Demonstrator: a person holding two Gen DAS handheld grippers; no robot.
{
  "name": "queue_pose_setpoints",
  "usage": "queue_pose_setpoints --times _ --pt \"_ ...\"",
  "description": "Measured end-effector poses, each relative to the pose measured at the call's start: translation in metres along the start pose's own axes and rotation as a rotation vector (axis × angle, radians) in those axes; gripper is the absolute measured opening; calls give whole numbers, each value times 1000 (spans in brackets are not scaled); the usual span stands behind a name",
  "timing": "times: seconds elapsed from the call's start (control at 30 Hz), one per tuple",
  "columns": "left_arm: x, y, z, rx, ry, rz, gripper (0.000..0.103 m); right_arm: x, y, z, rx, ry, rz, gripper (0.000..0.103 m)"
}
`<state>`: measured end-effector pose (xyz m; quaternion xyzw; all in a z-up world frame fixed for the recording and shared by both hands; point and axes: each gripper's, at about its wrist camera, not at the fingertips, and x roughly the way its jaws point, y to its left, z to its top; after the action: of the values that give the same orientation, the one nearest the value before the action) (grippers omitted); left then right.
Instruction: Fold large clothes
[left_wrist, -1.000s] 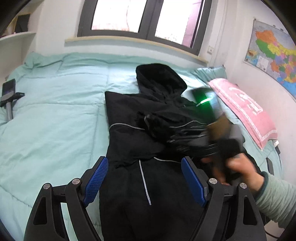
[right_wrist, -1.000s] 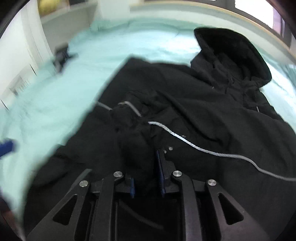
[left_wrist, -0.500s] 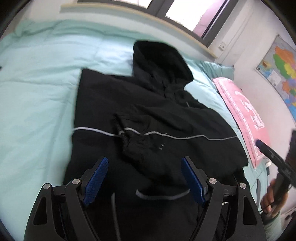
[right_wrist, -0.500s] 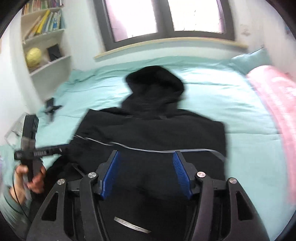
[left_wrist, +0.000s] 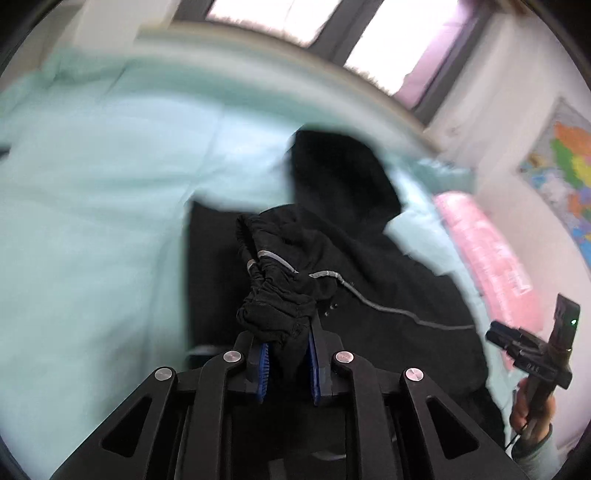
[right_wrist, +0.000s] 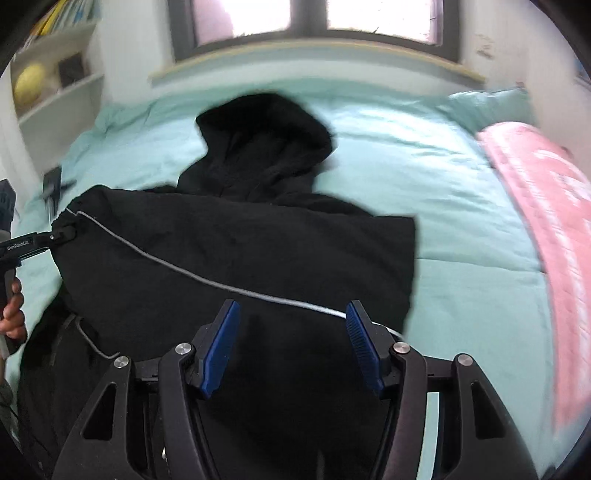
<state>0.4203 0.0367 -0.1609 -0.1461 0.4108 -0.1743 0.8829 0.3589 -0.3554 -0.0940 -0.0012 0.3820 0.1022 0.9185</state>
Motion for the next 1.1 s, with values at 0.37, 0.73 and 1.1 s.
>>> queue_pose_setpoints --times 0.37,0.73,1.1 --pt "-26 -24 -23 192 -44 226 34 43 11 6 -54 130 -6 64" --pt "26 -78 8 264 44 105 61 112 33 58 -39 155 -59 63" --pt "80 -59 -7 265 114 213 59 118 6 33 90 147 40 65"
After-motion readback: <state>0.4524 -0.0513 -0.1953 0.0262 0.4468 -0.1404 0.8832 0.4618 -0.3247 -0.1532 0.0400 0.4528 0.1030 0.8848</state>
